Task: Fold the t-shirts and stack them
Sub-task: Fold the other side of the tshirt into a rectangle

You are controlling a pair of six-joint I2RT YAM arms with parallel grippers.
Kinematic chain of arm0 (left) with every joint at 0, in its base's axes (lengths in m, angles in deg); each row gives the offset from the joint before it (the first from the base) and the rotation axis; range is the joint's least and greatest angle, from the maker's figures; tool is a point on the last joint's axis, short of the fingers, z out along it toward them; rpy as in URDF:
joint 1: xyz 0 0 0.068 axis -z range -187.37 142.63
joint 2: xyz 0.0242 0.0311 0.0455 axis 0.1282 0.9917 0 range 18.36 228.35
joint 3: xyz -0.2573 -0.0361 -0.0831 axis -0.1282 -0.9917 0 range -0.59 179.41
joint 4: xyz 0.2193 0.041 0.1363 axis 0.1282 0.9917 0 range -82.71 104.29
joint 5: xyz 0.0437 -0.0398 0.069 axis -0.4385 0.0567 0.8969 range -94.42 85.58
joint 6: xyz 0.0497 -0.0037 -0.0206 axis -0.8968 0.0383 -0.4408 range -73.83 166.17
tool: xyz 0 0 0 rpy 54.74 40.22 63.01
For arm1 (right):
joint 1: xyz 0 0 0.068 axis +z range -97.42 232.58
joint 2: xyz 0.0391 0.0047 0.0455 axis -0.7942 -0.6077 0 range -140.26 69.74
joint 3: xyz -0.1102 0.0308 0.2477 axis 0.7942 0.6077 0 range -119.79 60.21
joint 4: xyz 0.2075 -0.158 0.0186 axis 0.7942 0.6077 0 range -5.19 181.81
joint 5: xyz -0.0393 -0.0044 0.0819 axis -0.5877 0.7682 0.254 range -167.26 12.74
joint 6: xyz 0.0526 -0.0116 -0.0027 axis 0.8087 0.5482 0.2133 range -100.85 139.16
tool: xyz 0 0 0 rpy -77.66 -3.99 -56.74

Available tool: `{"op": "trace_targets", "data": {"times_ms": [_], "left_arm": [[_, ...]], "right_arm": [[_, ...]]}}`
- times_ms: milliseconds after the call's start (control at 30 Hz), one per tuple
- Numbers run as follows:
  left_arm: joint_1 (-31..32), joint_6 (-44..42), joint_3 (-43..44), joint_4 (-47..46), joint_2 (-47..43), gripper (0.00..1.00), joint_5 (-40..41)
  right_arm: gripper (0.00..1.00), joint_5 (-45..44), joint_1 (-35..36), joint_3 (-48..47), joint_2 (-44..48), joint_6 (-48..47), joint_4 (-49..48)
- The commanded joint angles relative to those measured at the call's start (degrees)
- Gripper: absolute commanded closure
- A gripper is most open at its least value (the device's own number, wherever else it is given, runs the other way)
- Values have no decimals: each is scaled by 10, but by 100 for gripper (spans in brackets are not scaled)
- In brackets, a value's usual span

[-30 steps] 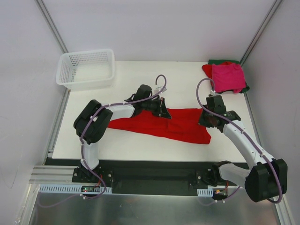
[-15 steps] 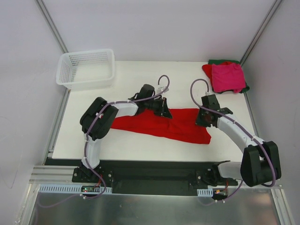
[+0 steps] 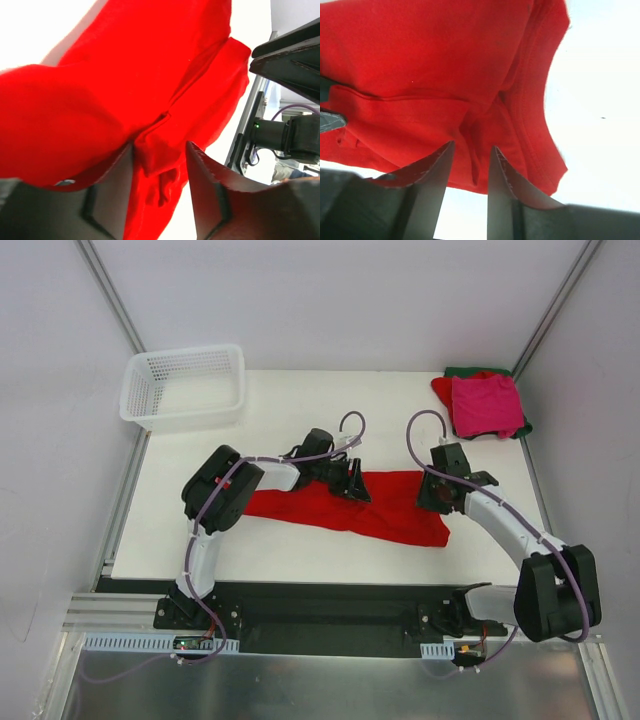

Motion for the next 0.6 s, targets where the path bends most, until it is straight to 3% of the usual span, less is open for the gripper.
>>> {"op": "trace_targets", "data": {"times_ms": [0, 300, 333, 400, 433, 533, 567], "left_arm": [[2, -20, -13, 6, -51, 50, 20], [2, -23, -39, 16, -129, 31, 27], [2, -23, -43, 16, -134, 31, 28], [2, -23, -52, 11, -143, 34, 28], [3, -21, -63, 8, -146, 36, 28], [4, -21, -83, -1, -157, 61, 32], [3, -21, -89, -2, -162, 85, 34]], "right_arm": [[61, -27, -3, -33, 45, -10, 29], [64, -13, -3, -30, 96, -10, 56], [75, -6, -3, -25, 94, -10, 50], [88, 12, -3, -20, 88, -10, 40], [99, 17, -2, -18, 80, -9, 28], [99, 45, -3, -8, 57, -9, -7], [99, 48, -3, -6, 49, -9, -15]]}}
